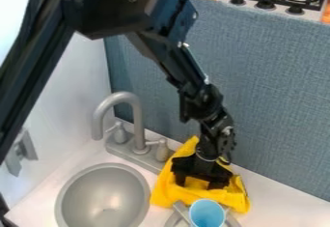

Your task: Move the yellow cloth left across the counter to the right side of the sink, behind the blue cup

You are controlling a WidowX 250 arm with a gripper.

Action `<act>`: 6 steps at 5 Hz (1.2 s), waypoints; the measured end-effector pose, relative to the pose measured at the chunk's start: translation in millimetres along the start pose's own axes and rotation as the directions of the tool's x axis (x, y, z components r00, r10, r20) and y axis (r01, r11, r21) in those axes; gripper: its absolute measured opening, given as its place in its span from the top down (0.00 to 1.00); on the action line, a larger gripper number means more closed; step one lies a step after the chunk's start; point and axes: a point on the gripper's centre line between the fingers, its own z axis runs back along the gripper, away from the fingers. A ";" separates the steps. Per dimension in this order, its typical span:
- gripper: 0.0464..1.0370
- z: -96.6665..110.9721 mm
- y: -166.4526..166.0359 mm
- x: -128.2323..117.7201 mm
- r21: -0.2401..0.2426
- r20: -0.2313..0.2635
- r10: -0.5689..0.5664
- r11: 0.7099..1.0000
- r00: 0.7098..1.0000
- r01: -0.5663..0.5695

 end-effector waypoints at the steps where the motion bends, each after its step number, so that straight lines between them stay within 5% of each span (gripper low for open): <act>1: 0.04 18.5 3.5 -14.0 -0.044 -0.007 0.034 0.998 0.999 -0.034; 2: 0.04 48.0 1.4 -26.9 -0.112 -0.011 0.005 0.994 1.000 -0.006; 4: 0.04 165.0 17.7 -79.3 -0.163 0.086 -0.067 0.983 0.994 0.080; 5: 0.04 207.4 27.6 -117.3 -0.219 0.068 -0.124 0.966 0.990 0.136; 6: 0.04 211.9 28.3 -144.5 -0.195 -0.016 -0.210 0.959 0.977 0.203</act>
